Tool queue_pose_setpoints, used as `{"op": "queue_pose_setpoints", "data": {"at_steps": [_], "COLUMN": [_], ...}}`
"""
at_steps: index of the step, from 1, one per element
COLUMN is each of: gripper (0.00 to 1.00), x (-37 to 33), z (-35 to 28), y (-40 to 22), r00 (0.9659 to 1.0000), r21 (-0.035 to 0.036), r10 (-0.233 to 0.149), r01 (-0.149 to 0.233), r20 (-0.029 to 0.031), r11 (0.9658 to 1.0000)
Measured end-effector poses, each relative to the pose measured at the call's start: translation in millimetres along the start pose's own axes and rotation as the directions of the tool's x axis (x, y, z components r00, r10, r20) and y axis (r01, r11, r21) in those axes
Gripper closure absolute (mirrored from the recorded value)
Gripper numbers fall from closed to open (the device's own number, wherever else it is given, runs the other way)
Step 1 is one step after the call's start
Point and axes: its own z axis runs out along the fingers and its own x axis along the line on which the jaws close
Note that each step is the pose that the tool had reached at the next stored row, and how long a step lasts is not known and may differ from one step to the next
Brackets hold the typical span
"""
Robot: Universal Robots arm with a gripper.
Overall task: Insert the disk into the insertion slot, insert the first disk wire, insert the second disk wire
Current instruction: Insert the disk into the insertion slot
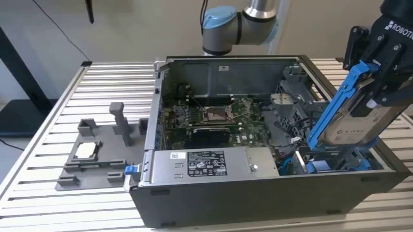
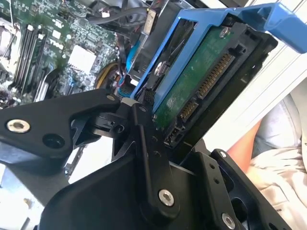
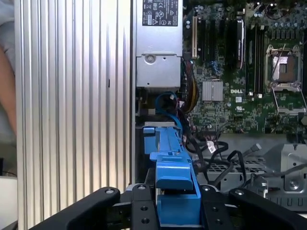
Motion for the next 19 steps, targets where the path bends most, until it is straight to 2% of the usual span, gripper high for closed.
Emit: {"op": "queue_pose_setpoints", "data": {"at_steps": [3,9,19], "gripper": [0.67,0.67,0.67], "x": [0.5,0.9,0.9], "z": [4.5,11.4,29.5], "y": [-0.3,-0.8,-1.4], "r00": [1.0,0.9999,0.9999], "r21": [0.0016,0.0106,0.0192], "r10": [-0.003,-0.012,-0.016], "r01": [0.003,0.012,0.016], "r20": [-0.0001,-0.0005,-0.0002], "r11": [1.0,0.9999,0.9997]}}
